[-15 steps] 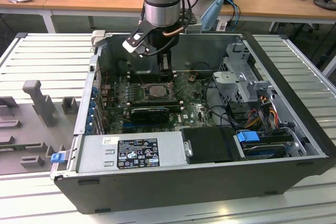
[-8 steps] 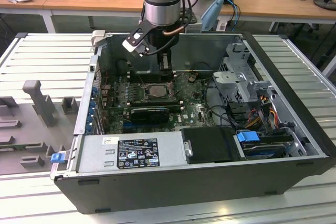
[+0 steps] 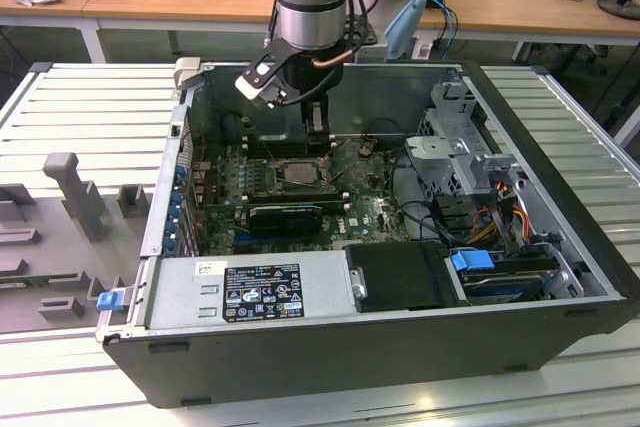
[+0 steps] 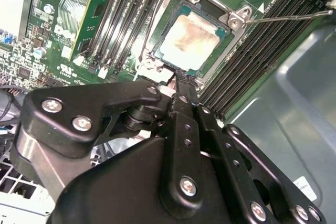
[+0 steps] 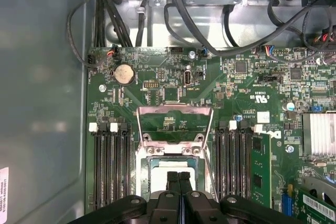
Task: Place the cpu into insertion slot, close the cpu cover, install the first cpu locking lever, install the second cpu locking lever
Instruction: 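Close the cpu cover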
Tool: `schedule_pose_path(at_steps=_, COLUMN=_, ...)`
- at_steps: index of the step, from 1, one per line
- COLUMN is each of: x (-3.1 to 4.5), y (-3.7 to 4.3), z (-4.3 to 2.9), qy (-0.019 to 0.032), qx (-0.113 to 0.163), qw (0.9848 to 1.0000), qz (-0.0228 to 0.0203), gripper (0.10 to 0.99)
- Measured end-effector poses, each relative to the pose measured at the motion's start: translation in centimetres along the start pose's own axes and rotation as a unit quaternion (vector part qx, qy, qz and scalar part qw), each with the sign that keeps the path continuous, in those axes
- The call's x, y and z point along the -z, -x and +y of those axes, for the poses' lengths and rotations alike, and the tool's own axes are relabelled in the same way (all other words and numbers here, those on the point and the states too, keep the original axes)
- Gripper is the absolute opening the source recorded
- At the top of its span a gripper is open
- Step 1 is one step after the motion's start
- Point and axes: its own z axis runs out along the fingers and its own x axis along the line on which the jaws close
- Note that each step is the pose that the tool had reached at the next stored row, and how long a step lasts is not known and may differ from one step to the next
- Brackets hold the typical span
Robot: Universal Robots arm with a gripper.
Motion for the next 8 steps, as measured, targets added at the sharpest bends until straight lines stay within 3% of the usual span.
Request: schedule_pose_path(at_steps=8, x=-0.11, y=0.01, z=1.44, qy=-0.0030, qx=0.000, qw=1.0000, qz=0.0000, gripper=0.106)
